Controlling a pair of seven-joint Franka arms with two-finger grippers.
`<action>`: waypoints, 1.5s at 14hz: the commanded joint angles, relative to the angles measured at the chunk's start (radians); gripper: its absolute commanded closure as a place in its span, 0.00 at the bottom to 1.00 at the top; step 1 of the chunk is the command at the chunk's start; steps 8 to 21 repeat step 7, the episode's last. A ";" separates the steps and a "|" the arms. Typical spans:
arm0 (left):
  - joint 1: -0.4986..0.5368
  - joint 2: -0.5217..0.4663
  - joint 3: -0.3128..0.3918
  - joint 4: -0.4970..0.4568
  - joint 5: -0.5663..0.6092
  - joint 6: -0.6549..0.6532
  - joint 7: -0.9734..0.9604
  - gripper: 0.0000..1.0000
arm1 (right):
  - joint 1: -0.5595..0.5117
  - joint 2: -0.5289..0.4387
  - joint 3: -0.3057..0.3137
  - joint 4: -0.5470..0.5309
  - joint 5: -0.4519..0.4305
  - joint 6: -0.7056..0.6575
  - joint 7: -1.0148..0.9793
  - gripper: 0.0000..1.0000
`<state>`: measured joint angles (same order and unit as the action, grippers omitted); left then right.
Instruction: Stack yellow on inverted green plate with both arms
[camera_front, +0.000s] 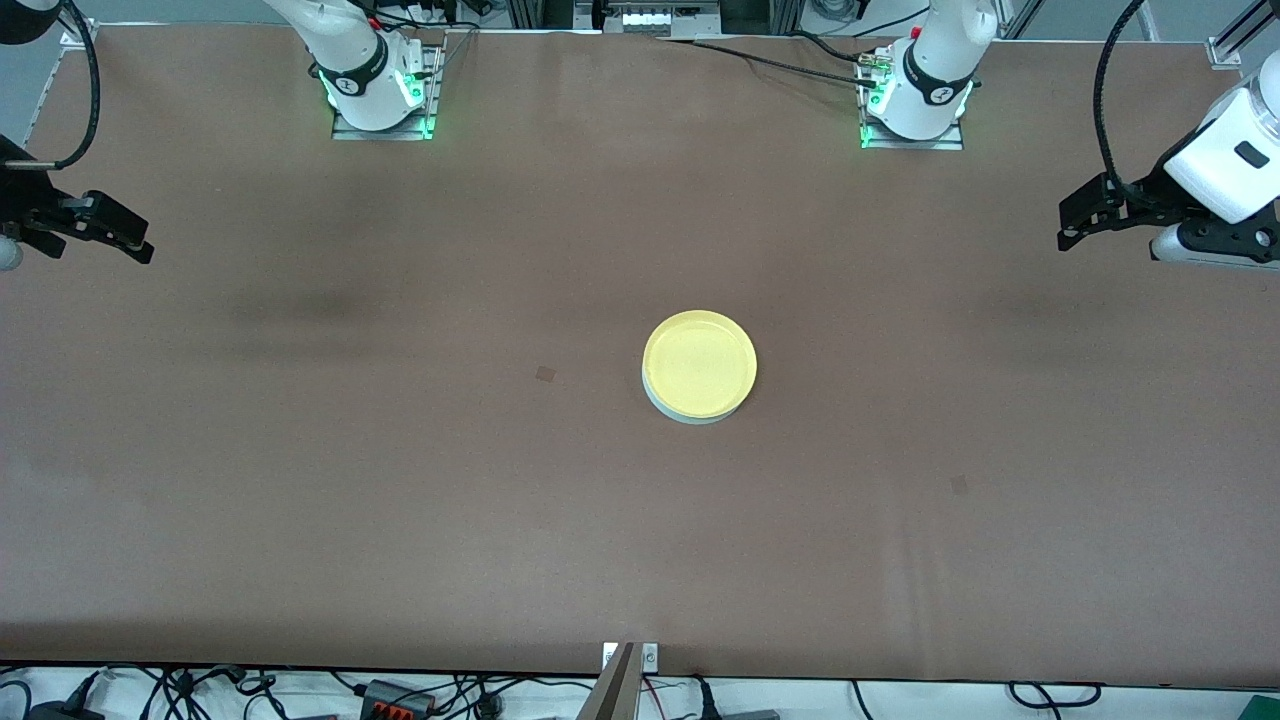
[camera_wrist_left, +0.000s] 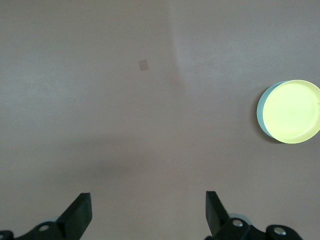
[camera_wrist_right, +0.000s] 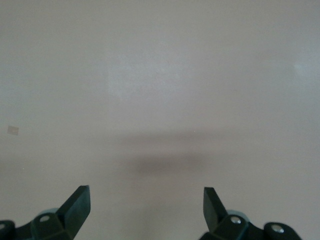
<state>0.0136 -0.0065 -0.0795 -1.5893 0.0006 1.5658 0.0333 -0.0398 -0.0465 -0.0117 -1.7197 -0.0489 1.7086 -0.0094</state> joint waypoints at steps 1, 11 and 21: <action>-0.001 0.008 0.000 0.029 0.006 -0.024 0.008 0.00 | -0.005 -0.018 0.006 -0.020 -0.009 0.012 0.008 0.00; 0.005 0.008 0.001 0.029 0.006 -0.024 0.008 0.00 | -0.005 -0.018 0.006 -0.021 -0.011 0.013 0.008 0.00; 0.005 0.008 0.001 0.029 0.006 -0.024 0.008 0.00 | -0.005 -0.018 0.006 -0.021 -0.011 0.013 0.008 0.00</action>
